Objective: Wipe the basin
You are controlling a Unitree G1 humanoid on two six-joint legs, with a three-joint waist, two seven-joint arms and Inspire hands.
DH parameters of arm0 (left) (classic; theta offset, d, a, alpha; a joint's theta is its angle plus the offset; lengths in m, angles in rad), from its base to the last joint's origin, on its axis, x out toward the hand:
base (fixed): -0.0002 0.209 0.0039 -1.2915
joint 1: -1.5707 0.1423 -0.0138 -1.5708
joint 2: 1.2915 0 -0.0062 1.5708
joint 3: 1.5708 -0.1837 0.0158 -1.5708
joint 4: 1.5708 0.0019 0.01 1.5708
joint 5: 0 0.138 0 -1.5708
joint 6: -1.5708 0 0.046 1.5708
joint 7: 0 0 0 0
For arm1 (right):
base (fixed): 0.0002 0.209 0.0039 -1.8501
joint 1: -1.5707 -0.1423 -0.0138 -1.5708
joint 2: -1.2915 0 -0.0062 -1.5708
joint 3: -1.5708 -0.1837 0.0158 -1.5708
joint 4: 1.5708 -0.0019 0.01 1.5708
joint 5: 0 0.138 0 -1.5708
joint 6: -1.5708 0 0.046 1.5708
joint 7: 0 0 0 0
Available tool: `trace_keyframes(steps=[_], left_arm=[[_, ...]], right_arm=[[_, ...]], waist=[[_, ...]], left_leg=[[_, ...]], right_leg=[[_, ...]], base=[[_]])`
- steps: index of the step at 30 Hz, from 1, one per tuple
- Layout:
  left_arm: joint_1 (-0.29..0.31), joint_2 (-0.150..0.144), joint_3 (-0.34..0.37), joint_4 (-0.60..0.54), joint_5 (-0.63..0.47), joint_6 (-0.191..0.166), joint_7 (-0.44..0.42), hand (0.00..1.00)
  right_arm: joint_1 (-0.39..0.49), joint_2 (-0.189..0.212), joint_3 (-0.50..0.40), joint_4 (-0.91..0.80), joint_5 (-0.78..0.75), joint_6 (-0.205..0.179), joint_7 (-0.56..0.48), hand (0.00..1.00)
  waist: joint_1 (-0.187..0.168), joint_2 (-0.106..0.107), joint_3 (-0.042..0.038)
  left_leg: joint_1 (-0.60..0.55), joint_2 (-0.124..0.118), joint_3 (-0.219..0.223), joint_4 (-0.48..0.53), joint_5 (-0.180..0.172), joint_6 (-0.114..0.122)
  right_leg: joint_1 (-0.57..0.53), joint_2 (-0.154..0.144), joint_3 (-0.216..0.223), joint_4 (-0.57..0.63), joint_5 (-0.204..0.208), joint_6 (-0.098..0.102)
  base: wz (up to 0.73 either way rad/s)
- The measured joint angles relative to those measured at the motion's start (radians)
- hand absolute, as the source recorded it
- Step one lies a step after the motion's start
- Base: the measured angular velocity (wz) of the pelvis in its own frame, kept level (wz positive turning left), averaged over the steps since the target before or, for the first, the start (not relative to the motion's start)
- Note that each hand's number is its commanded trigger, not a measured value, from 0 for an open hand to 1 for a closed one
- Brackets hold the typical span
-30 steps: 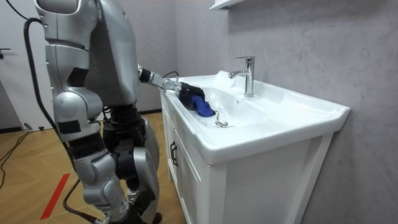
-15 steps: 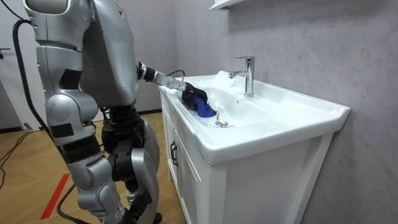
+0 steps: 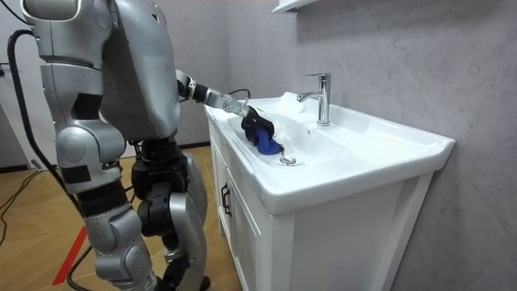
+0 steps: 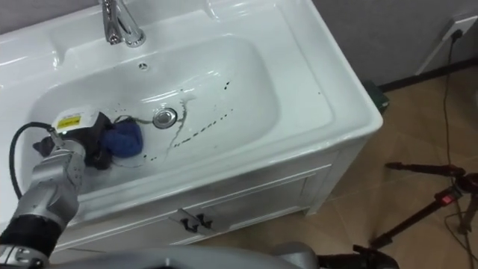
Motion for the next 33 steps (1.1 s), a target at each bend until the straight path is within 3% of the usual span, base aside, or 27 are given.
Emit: trace_keyframes(steps=[2,5,12,16,22,25,33], left_arm=[[0.000,-0.002,-0.017,-0.039,0.000,-0.006,-0.031,1.00],[0.000,-0.005,-0.053,-0.089,0.000,-0.016,-0.057,1.00],[-0.010,-0.015,-0.062,-0.090,-0.003,-0.027,-0.056,1.00],[-0.028,-0.042,-0.023,-0.056,-0.022,-0.028,-0.051,1.00],[-0.095,-0.051,-0.003,0.062,-0.029,-0.045,0.004,1.00],[-0.122,-0.054,0.006,0.117,-0.063,-0.046,0.026,1.00],[-0.187,-0.051,0.010,0.216,-0.127,-0.047,0.059,1.00]], right_arm=[[-0.001,0.003,0.000,0.000,-0.004,0.000,0.002,0.00],[-0.004,0.005,0.002,0.002,0.000,-0.001,-0.001,0.00],[-0.007,0.013,0.033,-0.003,-0.007,-0.002,-0.012,0.00],[-0.007,0.016,0.059,-0.006,-0.018,-0.002,-0.023,0.00],[-0.001,0.017,0.069,-0.018,-0.036,0.008,-0.022,0.00],[0.017,0.017,0.068,-0.049,-0.043,0.011,-0.021,0.00],[0.012,0.019,0.068,-0.020,-0.089,0.011,-0.021,0.00]], waist=[[-0.008,-0.002,0.0063],[-0.020,0.001,0.0095],[-0.027,-0.002,0.0092],[-0.025,-0.012,0.0081],[-0.021,-0.041,0.0063],[-0.016,-0.041,0.0055],[-0.055,-0.040,0.0047]], left_leg=[[-0.005,0.000,0.002,0.002,0.000,0.000],[-0.026,0.001,0.006,0.013,0.000,0.000],[-0.035,0.002,0.009,0.017,0.000,0.000],[-0.032,0.002,0.016,0.017,0.000,0.000],[-0.031,0.007,0.030,0.027,0.000,-0.001],[-0.031,0.019,0.074,0.038,0.000,-0.001],[-0.054,0.022,0.086,0.048,0.000,-0.001]], right_leg=[[-0.010,-0.002,0.000,0.010,-0.004,-0.001],[-0.027,-0.001,0.001,0.012,-0.004,-0.002],[-0.039,0.001,0.004,0.016,-0.008,-0.007],[-0.041,0.000,0.004,0.025,-0.014,-0.008],[-0.040,0.001,0.016,0.031,-0.017,-0.011],[-0.049,0.003,0.033,0.034,-0.015,-0.013],[-0.086,0.003,0.038,0.069,-0.015,-0.016]], base=[[-0.04],[-0.01],[-0.01],[0.00],[-0.02],[-0.22],[0.00]])
